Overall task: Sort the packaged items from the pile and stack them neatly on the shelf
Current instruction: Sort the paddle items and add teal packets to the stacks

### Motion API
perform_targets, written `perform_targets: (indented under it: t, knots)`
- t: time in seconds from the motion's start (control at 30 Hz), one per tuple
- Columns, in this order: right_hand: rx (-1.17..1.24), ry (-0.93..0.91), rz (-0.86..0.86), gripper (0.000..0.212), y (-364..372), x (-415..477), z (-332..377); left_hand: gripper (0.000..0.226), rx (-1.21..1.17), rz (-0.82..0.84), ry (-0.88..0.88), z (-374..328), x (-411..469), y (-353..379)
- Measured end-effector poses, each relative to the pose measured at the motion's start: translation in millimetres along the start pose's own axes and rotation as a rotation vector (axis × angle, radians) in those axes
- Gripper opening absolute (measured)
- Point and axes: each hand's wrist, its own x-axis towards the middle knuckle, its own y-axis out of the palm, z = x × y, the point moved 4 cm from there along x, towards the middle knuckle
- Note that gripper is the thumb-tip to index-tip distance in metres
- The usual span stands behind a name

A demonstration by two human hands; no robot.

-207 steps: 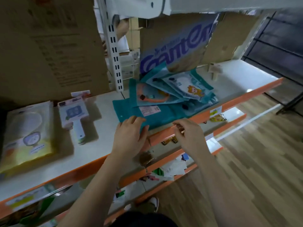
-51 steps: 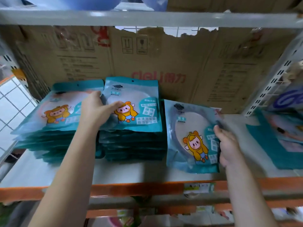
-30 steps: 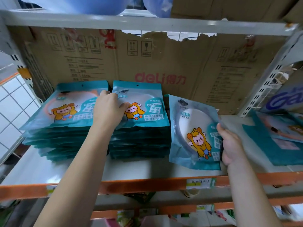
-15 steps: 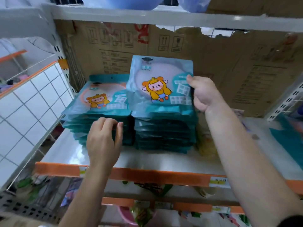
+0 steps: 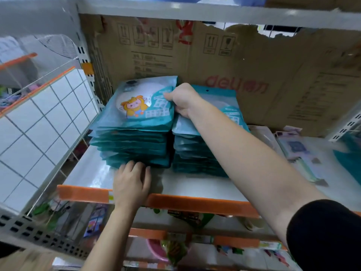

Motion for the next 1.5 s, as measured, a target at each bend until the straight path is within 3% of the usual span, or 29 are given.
perform_targets:
  t: [0.13,0.27,0.4,0.57,0.7,0.83,1.1,1.5]
  knots:
    - [-0.495,-0.196,-0.083,0.034,-5,-11,14,0.037,-0.003,0.022,-0.015,0,-1,1]
    - [-0.707,-0.308,-0.120,0.042,-9,-21,19,0.038,-0.005,0.034,-0.021,-1,0,0]
    - [-0.708,-0.367,-0.166,0.062,-8,-22,15,0.040,-0.015,0.049,-0.025,-1,-1,0]
    - [-0.752,-0.430,-0.219,0.063,-9,-23,14,0.042,-0.022,0.056,-0.034,-1,-2,-1]
    - [-0.636,-0.449,-0.222,0.047,-24,-28,15,0.042,-0.005,0.076,-0.029,-1,-2,1]
    - [-0.552,-0.495,-0.300,0.025,-73,-47,9,0.040,-0.049,0.044,0.088,-17,-2,2]
    - [-0.776,-0.353,-0.642,0.021,-229,-101,-59,0.024,-0.224,0.201,0.379,-136,-7,30]
    - [-0.772,-0.061,-0.739,0.025,-397,-228,-193,0.029,-0.423,0.336,0.653,-340,-45,66]
